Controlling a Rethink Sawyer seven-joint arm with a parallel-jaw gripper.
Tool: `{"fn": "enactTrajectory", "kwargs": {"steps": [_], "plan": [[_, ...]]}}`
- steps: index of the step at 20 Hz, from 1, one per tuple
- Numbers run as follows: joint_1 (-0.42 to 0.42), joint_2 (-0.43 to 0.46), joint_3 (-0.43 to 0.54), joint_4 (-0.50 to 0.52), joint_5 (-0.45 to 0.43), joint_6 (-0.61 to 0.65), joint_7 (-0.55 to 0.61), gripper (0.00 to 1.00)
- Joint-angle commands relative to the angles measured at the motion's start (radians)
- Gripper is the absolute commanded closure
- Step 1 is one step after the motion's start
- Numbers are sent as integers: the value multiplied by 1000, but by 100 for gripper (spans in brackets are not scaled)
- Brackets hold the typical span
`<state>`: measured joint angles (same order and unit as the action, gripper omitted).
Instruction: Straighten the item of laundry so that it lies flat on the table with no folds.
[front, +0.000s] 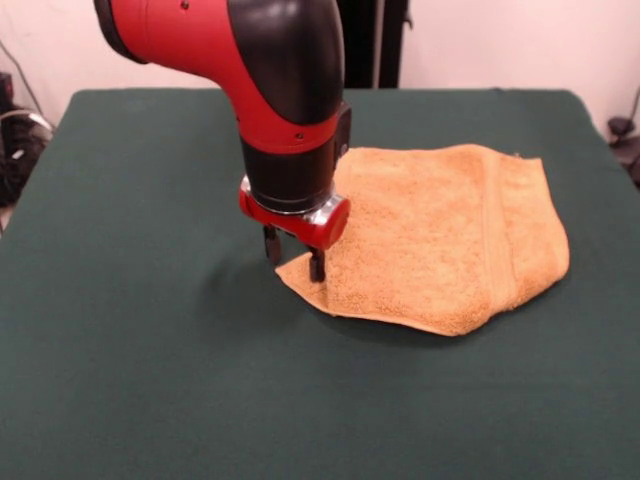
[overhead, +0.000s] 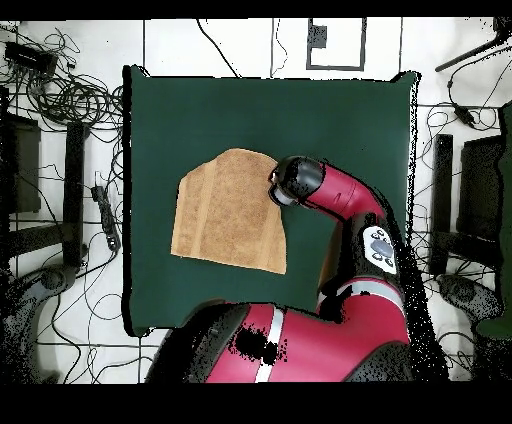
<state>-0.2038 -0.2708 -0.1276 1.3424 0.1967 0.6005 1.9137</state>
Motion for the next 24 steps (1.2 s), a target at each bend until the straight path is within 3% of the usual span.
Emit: {"fn": "enactTrajectory", "kwargs": {"steps": [1, 24], "plan": [[38, 62, 50, 5, 56, -18, 237, 0], [33, 95, 51, 2, 67, -69, 235, 0]]}}
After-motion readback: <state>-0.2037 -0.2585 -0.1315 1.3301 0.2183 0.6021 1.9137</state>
